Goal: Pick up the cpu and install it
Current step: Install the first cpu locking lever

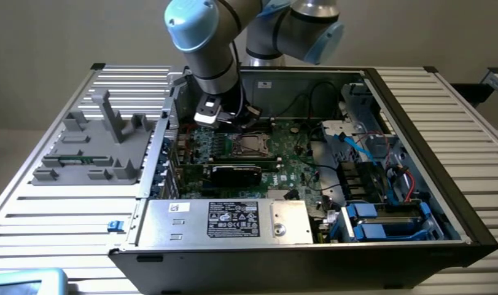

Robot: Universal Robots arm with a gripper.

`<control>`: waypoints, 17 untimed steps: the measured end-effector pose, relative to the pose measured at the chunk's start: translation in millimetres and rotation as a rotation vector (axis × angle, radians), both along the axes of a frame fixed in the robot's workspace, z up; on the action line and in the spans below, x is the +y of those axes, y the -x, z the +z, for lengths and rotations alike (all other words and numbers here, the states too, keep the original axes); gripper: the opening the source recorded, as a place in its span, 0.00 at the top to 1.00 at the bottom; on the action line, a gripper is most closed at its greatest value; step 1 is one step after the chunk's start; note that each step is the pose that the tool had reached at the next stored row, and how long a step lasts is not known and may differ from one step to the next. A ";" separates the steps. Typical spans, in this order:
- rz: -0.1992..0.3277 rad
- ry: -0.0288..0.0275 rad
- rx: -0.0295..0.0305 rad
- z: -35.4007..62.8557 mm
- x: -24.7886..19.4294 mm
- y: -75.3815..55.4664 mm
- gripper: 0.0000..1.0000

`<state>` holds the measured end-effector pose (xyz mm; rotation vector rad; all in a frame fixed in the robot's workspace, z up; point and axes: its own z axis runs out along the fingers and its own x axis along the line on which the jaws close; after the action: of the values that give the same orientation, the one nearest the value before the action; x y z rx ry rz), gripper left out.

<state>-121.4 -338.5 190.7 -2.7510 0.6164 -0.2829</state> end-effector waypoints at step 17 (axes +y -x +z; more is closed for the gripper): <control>-0.002 -0.0008 -0.0003 -0.3 -2.2 -8.0 0.89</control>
<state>-113.4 -340.8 190.4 -2.7497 0.6184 -0.2833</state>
